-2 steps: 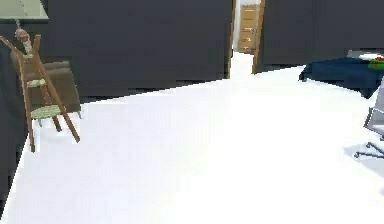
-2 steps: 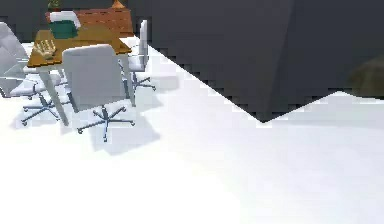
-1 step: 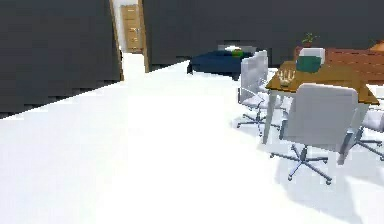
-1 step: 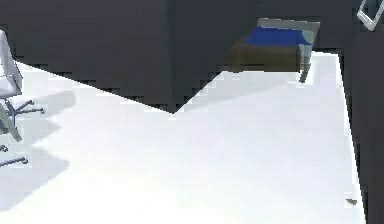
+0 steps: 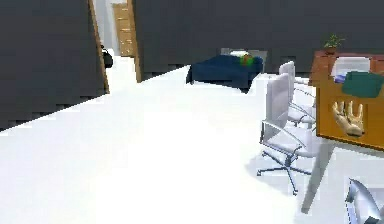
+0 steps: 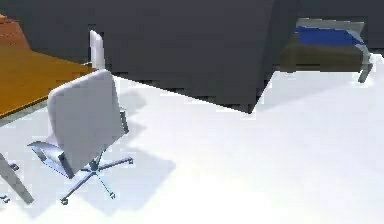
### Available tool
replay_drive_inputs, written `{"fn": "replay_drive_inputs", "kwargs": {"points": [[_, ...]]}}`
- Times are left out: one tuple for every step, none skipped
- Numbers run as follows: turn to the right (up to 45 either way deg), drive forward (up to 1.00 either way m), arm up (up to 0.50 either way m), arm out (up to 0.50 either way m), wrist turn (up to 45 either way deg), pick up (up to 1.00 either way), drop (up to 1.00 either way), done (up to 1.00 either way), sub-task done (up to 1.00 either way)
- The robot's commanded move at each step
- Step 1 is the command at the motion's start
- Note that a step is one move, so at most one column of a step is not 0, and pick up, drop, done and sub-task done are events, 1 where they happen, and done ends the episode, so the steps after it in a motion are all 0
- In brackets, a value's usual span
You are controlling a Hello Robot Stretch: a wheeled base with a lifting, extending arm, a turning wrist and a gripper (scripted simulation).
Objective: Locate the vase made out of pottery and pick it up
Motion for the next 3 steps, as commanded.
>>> {"fn": "replay_drive_inputs", "kwargs": {"points": [[0.0,1.00,0.00,0.00,0.0,0.00,0.00,0.00,0.00],[0.0,0.75,0.00,0.00,0.0,0.00,0.00,0.00,0.00],[27.0,0.00,0.00,0.00,0.0,0.00,0.00,0.00,0.00]]}}
